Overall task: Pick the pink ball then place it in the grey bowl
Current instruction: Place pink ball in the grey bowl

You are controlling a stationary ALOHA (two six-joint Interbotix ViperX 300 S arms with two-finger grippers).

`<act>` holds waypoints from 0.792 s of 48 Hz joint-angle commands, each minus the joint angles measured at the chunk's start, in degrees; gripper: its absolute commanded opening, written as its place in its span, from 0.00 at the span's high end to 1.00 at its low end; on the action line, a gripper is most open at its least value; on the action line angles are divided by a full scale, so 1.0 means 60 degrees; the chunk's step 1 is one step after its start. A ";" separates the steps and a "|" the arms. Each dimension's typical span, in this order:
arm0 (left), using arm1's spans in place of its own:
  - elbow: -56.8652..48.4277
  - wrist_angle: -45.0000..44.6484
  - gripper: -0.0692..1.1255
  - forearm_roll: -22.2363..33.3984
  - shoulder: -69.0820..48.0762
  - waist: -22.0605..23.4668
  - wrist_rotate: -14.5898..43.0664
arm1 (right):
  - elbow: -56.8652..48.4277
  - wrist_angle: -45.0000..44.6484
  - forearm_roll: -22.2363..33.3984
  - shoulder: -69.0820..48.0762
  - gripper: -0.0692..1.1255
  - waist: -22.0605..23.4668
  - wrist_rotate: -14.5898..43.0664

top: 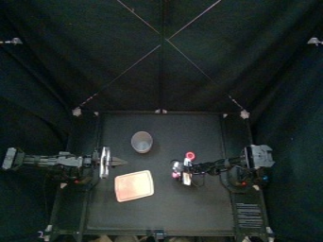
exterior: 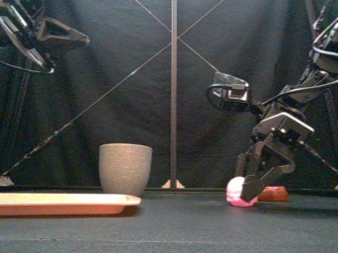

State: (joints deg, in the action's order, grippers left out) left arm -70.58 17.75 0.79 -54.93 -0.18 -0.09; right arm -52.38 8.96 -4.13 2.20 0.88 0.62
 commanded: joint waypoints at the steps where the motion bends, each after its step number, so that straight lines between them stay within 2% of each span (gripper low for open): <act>1: 0.0088 0.0103 0.90 0.0029 0.0044 -0.0015 -0.0015 | 0.0337 0.0015 0.0000 -0.0161 0.38 -0.0044 0.0000; 4: 0.0088 0.0103 0.90 0.0059 0.0044 0.0000 -0.0015 | 0.0571 0.0015 0.0088 -0.0190 0.42 -0.0073 -0.0029; 13: 0.0073 0.0161 0.90 0.0073 0.0044 -0.0029 0.0015 | 0.1685 0.0088 0.0747 -0.0322 0.42 0.0073 -0.0161; 26: 0.0146 0.0293 0.90 0.0073 0.0044 -0.0264 0.0029 | 0.4072 0.0352 0.2256 0.0029 0.42 0.1553 -0.0029; 32: 0.0132 0.0381 0.90 0.0073 0.0029 -0.0278 0.0029 | 0.4893 0.0615 0.2256 0.0425 0.42 0.2241 -0.0015; 38: 0.0103 0.0571 0.90 0.0073 0.0044 -0.0278 0.0015 | 0.5713 0.0674 0.1860 0.1201 0.42 0.2798 0.0015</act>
State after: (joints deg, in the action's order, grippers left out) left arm -70.93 20.04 1.14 -54.93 -1.67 0.09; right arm -22.15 12.48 8.26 8.26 15.64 0.70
